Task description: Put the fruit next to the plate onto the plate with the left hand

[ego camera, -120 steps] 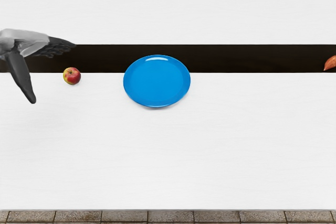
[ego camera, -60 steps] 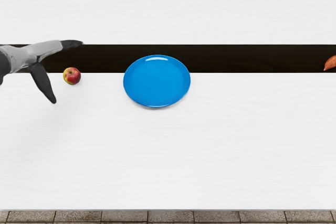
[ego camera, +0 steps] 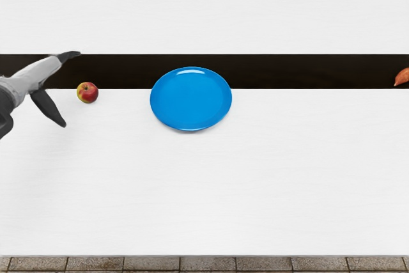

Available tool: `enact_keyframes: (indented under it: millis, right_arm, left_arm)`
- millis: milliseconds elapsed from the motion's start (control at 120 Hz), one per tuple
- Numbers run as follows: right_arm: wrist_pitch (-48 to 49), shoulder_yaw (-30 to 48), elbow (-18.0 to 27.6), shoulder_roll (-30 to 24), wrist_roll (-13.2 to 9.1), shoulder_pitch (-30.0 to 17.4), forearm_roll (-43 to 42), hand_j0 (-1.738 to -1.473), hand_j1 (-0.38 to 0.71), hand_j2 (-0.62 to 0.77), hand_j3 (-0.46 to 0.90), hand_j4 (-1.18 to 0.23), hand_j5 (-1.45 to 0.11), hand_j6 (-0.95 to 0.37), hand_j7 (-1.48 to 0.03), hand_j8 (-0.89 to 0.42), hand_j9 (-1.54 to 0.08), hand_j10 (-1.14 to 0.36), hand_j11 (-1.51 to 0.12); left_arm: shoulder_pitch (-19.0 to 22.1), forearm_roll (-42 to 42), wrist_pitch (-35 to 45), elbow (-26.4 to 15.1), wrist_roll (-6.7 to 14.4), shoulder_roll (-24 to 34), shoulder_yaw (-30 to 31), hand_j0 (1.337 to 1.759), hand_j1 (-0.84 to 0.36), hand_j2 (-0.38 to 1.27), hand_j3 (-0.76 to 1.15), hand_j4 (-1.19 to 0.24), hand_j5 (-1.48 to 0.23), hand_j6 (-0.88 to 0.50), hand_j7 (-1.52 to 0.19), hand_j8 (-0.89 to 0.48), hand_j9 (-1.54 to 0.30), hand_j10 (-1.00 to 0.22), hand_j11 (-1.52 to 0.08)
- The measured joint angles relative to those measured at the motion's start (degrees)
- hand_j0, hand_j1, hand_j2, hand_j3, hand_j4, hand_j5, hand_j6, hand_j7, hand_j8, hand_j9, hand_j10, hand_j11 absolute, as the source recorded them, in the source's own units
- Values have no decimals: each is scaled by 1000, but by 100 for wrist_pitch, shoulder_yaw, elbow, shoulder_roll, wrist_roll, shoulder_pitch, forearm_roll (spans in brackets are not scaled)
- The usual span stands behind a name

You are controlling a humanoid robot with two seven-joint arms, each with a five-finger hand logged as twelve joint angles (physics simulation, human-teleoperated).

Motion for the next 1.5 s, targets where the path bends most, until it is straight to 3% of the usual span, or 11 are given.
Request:
enact_keyframes:
  millis: [217, 358, 517, 1217, 1358, 1500]
  right_arm:
    - [6, 0, 6, 0, 0, -3, 1, -1658, -349, 0, 0, 0, 0, 0, 0, 0, 0, 0, 0]
    - [3, 0, 2, 0, 0, -4, 1, -1658, -349, 0, 0, 0, 0, 0, 0, 0, 0, 0, 0]
    - [5, 0, 3, 0, 0, -4, 0, -1658, -349, 0, 0, 0, 0, 0, 0, 0, 0, 0, 0]
    - [-23, 1, -5, 0, 0, -4, 12, -1658, -349, 0, 0, 0, 0, 0, 0, 0, 0, 0, 0]
    - [-27, 0, -7, 0, 0, 1, 11, -1658, -349, 0, 0, 0, 0, 0, 0, 0, 0, 0, 0]
    - [-32, 0, -8, 0, 0, 4, 10, -1658, -349, 0, 0, 0, 0, 0, 0, 0, 0, 0, 0]
  left_arm:
    - [-135, 15, -553, 333, -4, -258, 1, 1658, 161, 37, 0, -167, -209, -169, -209, -169, -208, -167, -208]
    - [-138, 100, -244, 1088, -6, -917, 19, 1658, 107, 46, 0, -212, -268, -214, -267, -214, -267, -211, -267]
    - [-168, 221, 120, 1622, -14, -1093, 135, 1658, 79, 51, 0, -235, -298, -237, -298, -236, -297, -234, -297]
    - [-279, 396, 240, 1811, 42, -1499, 445, 1658, 36, 58, 0, -269, -344, -270, -343, -270, -343, -268, -343]
    - [-326, 397, 236, 2149, 42, -1893, 518, 1658, 14, 61, 0, -287, -367, -288, -367, -288, -367, -286, -367]
    - [-335, 397, 234, 2363, 37, -1915, 540, 1658, 3, 63, 0, -296, -379, -297, -379, -297, -379, -295, -378]
